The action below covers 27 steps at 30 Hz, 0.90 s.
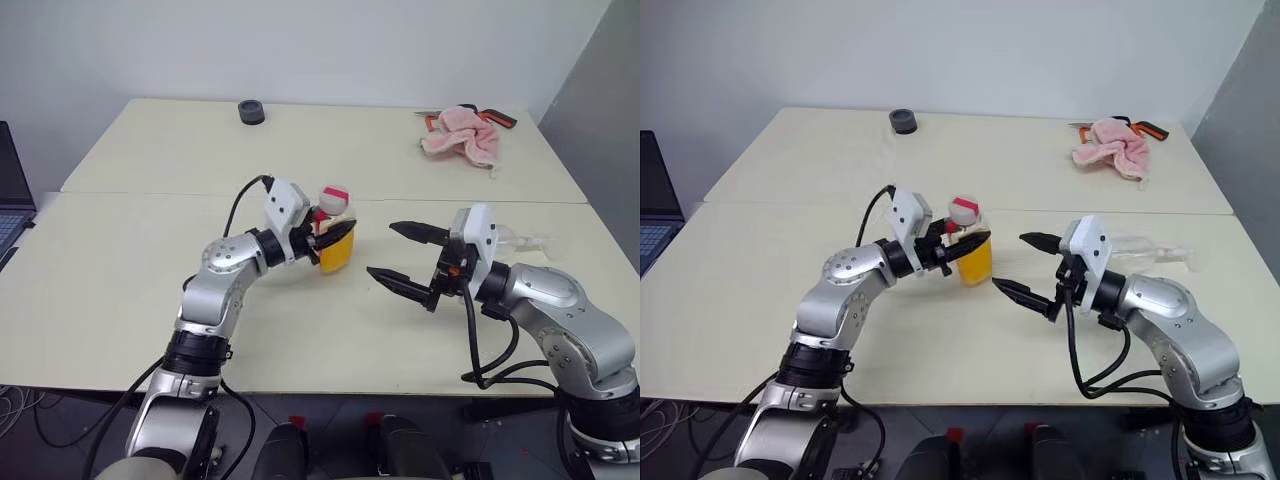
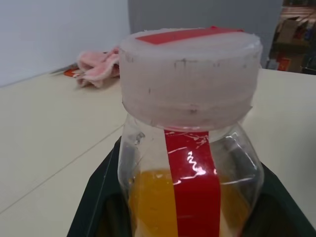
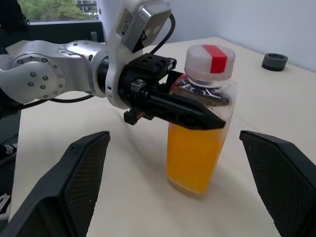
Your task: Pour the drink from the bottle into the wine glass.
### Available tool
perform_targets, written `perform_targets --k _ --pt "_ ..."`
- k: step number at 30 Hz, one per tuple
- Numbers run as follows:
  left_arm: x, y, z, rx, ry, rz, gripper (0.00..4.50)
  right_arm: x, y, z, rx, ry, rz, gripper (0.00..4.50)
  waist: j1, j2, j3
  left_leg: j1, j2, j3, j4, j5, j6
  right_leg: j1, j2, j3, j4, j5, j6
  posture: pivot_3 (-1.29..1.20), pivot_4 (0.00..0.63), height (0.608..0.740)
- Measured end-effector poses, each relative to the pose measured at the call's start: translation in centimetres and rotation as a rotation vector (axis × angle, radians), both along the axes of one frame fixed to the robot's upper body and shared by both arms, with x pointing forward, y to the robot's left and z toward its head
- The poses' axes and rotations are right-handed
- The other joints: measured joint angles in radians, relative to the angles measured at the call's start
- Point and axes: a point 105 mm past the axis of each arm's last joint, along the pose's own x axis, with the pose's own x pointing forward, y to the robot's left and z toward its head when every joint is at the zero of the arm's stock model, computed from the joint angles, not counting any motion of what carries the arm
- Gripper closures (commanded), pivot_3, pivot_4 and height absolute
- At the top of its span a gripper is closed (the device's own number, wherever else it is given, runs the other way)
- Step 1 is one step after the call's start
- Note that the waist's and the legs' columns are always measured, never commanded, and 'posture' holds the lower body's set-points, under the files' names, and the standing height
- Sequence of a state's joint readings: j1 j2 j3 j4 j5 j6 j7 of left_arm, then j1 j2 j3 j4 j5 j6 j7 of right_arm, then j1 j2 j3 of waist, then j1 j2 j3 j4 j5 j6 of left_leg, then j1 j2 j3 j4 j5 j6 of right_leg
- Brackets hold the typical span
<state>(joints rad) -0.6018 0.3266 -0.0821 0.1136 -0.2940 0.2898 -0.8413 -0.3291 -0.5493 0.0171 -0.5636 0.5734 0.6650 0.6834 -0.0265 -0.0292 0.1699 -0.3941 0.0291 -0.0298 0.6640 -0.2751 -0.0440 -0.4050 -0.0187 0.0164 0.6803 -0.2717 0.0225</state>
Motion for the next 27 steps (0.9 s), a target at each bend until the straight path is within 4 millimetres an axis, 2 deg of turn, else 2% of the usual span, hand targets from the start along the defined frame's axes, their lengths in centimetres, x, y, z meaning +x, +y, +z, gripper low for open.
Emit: perform_targets --k 11,15,20,27 --pt "-0.2 -2.6 -0.3 -0.005 0.016 -0.161 2.69 -1.4 -0.5 1.7 0.016 -0.003 -0.026 0.0 0.0 0.0 0.0 -0.001 0.0 0.0 0.0 0.0 0.0 0.0 0.0 0.0 0.0 0.0 0.0 0.0 0.15 0.74" --pt "-0.7 -3.0 -0.4 0.0 0.025 -0.222 2.69 -1.1 -0.4 2.0 0.017 -0.004 -0.048 0.0 -0.001 0.0 0.0 -0.001 0.0 0.0 0.0 0.0 0.0 0.0 0.0 0.0 0.0 0.0 0.0 0.0 0.15 0.74" --pt "-1.4 -4.1 -0.6 0.023 0.044 -0.326 2.69 -0.4 1.0 2.8 0.04 -0.03 -0.062 0.0 -0.001 0.0 0.0 -0.001 0.0 0.0 0.0 0.0 0.0 0.0 0.0 0.0 0.0 0.0 0.0 0.0 0.15 0.74" --pt "-1.5 -4.5 -0.9 0.03 0.051 -0.377 2.69 0.9 1.5 2.2 0.042 -0.016 -0.126 0.0 -0.002 0.0 0.0 -0.001 0.0 0.0 0.0 0.0 0.0 -0.001 0.0 0.0 0.0 0.0 0.0 0.0 0.15 0.74"
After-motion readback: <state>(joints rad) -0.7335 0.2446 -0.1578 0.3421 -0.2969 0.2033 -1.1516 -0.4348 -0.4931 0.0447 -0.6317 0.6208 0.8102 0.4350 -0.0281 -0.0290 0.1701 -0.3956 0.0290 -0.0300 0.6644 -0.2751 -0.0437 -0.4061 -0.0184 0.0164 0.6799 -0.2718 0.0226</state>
